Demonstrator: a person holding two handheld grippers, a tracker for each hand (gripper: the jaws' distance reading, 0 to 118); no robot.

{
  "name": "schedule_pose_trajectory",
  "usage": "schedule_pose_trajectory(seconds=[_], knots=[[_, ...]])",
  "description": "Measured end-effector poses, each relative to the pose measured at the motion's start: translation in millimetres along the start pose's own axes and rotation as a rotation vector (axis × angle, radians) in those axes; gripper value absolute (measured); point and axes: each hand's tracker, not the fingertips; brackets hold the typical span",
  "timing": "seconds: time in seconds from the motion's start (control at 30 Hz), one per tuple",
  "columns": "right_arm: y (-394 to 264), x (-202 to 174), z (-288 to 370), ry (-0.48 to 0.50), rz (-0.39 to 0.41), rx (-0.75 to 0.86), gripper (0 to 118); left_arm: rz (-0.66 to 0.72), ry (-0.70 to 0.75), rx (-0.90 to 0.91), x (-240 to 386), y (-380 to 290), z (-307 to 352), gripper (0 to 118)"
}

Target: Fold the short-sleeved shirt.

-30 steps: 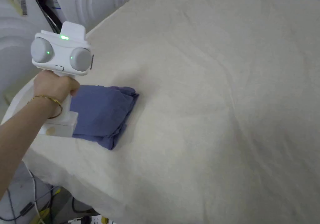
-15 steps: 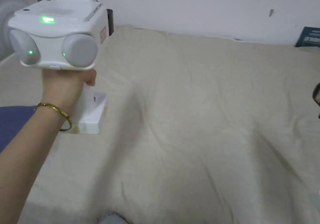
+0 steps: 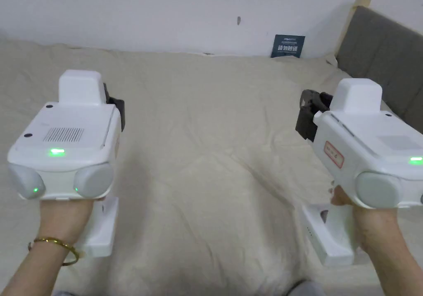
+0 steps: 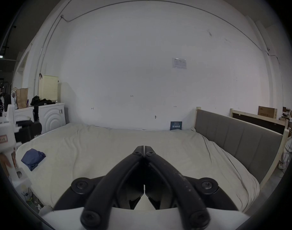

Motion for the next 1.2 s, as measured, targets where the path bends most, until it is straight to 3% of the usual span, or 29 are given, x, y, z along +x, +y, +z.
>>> schedule_pose_trajectory(seconds=[0.4, 0.67, 0.73, 0.77, 0.8, 0.87, 0.9, 0.93, 1.0, 1.07, 1.1, 1.2], knots=[[-67, -11, 10, 0.004, -0.028, -0.132, 2, 0.011, -0.012, -0.102, 6, -58, 16, 0], [-75, -6, 8, 0.021, -0.058, -0.157, 2, 0.015, -0.011, -0.144, 7, -70, 24, 1], [-74, -6, 8, 0.022, -0.055, -0.151, 2, 0.017, -0.013, -0.15, 8, -70, 27, 12], [-74, -5, 9, 0.021, -0.052, -0.148, 4, 0.021, -0.014, -0.148, 8, -70, 28, 35], [-72, -8, 14, 0.02, -0.051, -0.147, 10, 0.024, -0.016, -0.148, 8, -70, 29, 57], [-69, -6, 16, 0.029, -0.054, -0.152, 47, 0.027, -0.017, -0.152, 7, -70, 29, 102], [-67, -6, 16, 0.033, -0.059, -0.161, 63, 0.026, -0.019, -0.146, 7, -70, 31, 111], [-67, -7, 18, 0.039, -0.062, -0.161, 75, 0.02, -0.02, -0.134, 8, -69, 33, 117], [-67, -8, 21, 0.035, -0.054, -0.14, 86, -0.001, -0.02, -0.124, 9, -68, 35, 118], [-66, -11, 19, 0.027, -0.029, -0.137, 113, 0.002, -0.019, -0.122, 9, -66, 36, 118], [-66, -11, 19, 0.024, -0.024, -0.137, 118, 0.002, -0.018, -0.122, 9, -65, 36, 118], [-64, -13, 18, 0.022, -0.03, -0.123, 118, 0.008, -0.013, -0.121, 8, -64, 36, 118]])
